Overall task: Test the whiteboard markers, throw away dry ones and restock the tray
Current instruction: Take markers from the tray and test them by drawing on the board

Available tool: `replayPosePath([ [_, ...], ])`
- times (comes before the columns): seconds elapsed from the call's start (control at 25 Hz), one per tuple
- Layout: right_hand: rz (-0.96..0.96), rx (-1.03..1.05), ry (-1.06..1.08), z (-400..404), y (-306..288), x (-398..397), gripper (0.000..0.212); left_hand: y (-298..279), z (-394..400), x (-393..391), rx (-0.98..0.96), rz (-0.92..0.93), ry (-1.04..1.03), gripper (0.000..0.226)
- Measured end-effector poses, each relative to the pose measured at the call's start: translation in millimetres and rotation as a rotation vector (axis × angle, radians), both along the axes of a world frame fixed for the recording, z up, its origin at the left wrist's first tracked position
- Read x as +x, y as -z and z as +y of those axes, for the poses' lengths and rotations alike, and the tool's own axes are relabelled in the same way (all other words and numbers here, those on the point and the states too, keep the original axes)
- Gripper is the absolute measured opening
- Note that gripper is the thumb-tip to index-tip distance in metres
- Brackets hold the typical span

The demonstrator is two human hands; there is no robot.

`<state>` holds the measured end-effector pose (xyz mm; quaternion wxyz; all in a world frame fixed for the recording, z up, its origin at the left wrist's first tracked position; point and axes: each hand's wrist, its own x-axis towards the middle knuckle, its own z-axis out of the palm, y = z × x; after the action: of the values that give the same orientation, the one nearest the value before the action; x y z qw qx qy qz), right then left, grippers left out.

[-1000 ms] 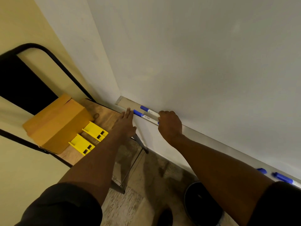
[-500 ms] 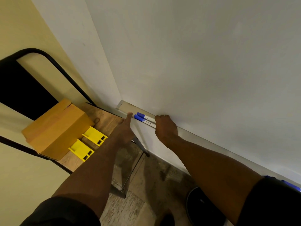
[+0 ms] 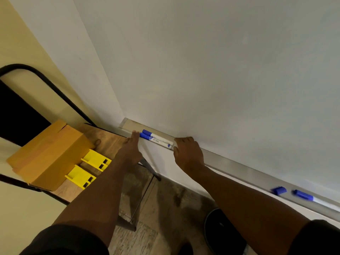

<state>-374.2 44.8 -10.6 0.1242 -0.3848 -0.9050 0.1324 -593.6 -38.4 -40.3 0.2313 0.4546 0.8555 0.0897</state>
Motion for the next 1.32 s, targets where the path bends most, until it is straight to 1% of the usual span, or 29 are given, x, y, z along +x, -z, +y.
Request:
replayPosePath([
  [0.08, 0.091, 0.043, 0.005, -12, 1, 27, 0.028, -5, 2, 14, 0.033, 0.020, -0.018, 0.088],
  [0.2, 0.197, 0.065, 0.064, -31, 4, 72, 0.025, -13, 2, 47, 0.216, 0.076, -0.021, 0.078],
  [0.32, 0.237, 0.046, 0.139, -47, 7, 123, 0.022, -16, -5, 103, 0.408, 0.036, 0.054, 0.064],
  [0.4, 0.246, 0.036, 0.209, -56, 10, 156, 0.022, -14, -12, 145, 0.452, 0.005, 0.147, 0.055],
  [0.56, 0.283, 0.008, 0.391, -71, 13, 213, 0.022, -6, -19, 225, 0.479, -0.079, 0.331, 0.043],
  [0.84, 0.240, -0.052, 0.628, -94, 17, 299, 0.025, -13, -10, 348, 0.435, -0.149, 0.620, 0.031],
  [1.08, 0.243, -0.149, 0.779, -98, 15, 374, 0.030, -23, 15, 426, 0.383, -0.195, 0.789, 0.028],
  [1.32, 0.201, -0.118, 0.883, -73, 18, 449, 0.026, -29, 50, 501, 0.360, -0.173, 0.887, 0.028],
])
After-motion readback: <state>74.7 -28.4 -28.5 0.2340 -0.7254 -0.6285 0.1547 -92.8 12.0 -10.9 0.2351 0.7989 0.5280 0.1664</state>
